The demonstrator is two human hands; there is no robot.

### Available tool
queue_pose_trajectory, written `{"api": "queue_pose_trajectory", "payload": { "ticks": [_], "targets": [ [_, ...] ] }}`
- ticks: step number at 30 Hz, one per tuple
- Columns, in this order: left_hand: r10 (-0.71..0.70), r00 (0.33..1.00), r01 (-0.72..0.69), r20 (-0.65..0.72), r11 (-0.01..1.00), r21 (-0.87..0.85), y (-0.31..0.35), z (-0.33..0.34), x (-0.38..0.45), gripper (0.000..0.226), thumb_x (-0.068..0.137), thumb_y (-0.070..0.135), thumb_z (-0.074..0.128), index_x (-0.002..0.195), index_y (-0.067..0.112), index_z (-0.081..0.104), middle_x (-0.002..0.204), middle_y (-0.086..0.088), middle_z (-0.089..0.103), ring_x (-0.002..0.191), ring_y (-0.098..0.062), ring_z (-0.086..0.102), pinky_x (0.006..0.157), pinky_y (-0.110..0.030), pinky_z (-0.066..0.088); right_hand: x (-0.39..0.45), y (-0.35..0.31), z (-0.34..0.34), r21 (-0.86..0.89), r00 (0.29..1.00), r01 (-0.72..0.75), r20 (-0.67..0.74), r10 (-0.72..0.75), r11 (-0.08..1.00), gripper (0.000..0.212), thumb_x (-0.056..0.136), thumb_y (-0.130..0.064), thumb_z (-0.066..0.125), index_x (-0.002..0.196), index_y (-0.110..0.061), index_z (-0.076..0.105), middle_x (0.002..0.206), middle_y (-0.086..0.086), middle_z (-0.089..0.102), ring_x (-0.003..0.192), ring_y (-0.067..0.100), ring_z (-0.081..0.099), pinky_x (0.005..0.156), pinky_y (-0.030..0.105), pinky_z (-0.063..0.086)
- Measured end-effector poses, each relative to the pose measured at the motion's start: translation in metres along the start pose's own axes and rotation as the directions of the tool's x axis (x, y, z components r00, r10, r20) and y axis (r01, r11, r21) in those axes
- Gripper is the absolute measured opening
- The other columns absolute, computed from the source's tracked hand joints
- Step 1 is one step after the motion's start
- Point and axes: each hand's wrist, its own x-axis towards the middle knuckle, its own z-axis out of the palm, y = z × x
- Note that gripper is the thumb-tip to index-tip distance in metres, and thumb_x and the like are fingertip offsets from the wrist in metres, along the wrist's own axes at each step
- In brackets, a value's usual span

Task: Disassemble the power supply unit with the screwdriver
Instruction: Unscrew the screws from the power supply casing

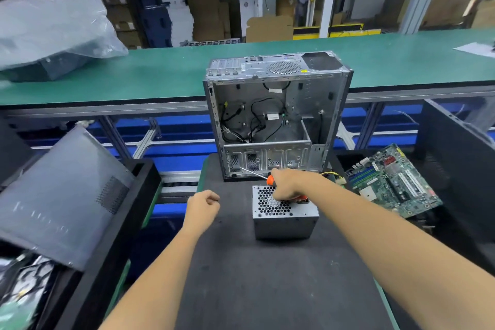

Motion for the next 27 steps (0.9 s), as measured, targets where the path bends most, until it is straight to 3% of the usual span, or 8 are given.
{"api": "queue_pose_trajectory", "payload": {
  "ticks": [6, 9, 15, 22, 25, 27],
  "targets": [
    [-0.005, 0.998, -0.005, 0.06, 0.986, 0.166, -0.028, 0.01, 0.0, 0.015, 0.083, 0.004, 0.059, 0.078, 0.017, 0.063, 0.073, 0.002, 0.06, 0.077, -0.016, 0.057, 0.069, -0.022, 0.042, 0.007, 0.0, 0.0, -0.003, 1.0, 0.01, 0.007, -0.01, 1.0, 0.029, 0.084, -0.013, 0.048, 0.108, -0.018, 0.031, 0.099, 0.011, 0.051, 0.077, 0.025, 0.058, 0.051, 0.03, 0.045],
    [0.009, 0.998, -0.022, 0.061, 0.975, 0.219, -0.038, 0.018, -0.001, 0.014, 0.082, 0.005, 0.067, 0.073, 0.015, 0.063, 0.077, 0.001, 0.058, 0.072, -0.014, 0.055, 0.069, -0.021, 0.041, 0.009, 0.0, 0.0, 0.013, 1.0, 0.005, 0.027, -0.005, 1.0, 0.031, 0.083, -0.012, 0.047, 0.109, -0.019, 0.03, 0.097, 0.012, 0.051, 0.07, 0.023, 0.058, 0.047, 0.028, 0.045],
    [-0.058, 0.995, 0.036, 0.083, 0.967, 0.253, -0.049, 0.032, -0.001, 0.006, 0.08, 0.004, 0.069, 0.077, 0.009, 0.069, 0.08, -0.004, 0.066, 0.076, -0.02, 0.062, 0.074, -0.028, 0.051, 0.013, 0.001, -0.001, 0.02, 0.999, 0.021, 0.045, -0.022, 1.0, 0.034, 0.084, -0.013, 0.049, 0.112, -0.019, 0.031, 0.1, 0.012, 0.052, 0.077, 0.025, 0.059, 0.055, 0.031, 0.046],
    [-0.085, 0.992, 0.055, 0.089, 0.952, 0.303, -0.046, 0.034, 0.003, 0.006, 0.079, 0.003, 0.066, 0.078, 0.008, 0.07, 0.089, -0.006, 0.067, 0.085, -0.024, 0.062, 0.075, -0.026, 0.049, 0.011, 0.001, -0.003, 0.038, 0.998, 0.025, 0.05, -0.027, 0.999, 0.034, 0.084, -0.011, 0.048, 0.112, -0.019, 0.031, 0.092, 0.01, 0.049, 0.061, 0.021, 0.056, 0.043, 0.026, 0.043],
    [-0.099, 0.991, 0.064, 0.095, 0.945, 0.321, -0.043, 0.031, 0.003, 0.009, 0.078, 0.002, 0.065, 0.084, 0.006, 0.071, 0.091, -0.008, 0.067, 0.087, -0.026, 0.063, 0.076, -0.026, 0.049, 0.01, 0.003, -0.004, 0.032, 0.998, 0.039, 0.052, -0.041, 0.999, 0.032, 0.085, -0.012, 0.049, 0.113, -0.017, 0.034, 0.1, 0.012, 0.052, 0.073, 0.025, 0.058, 0.055, 0.031, 0.047],
    [-0.073, 0.993, 0.041, 0.09, 0.949, 0.313, -0.039, 0.029, 0.003, 0.012, 0.08, 0.0, 0.063, 0.088, 0.005, 0.07, 0.093, -0.01, 0.066, 0.09, -0.027, 0.063, 0.081, -0.029, 0.05, 0.008, 0.007, -0.007, 0.079, 0.996, 0.043, 0.071, -0.049, 0.996, 0.031, 0.086, -0.011, 0.05, 0.112, -0.017, 0.034, 0.099, 0.013, 0.054, 0.071, 0.025, 0.057, 0.057, 0.032, 0.047]
  ]
}}
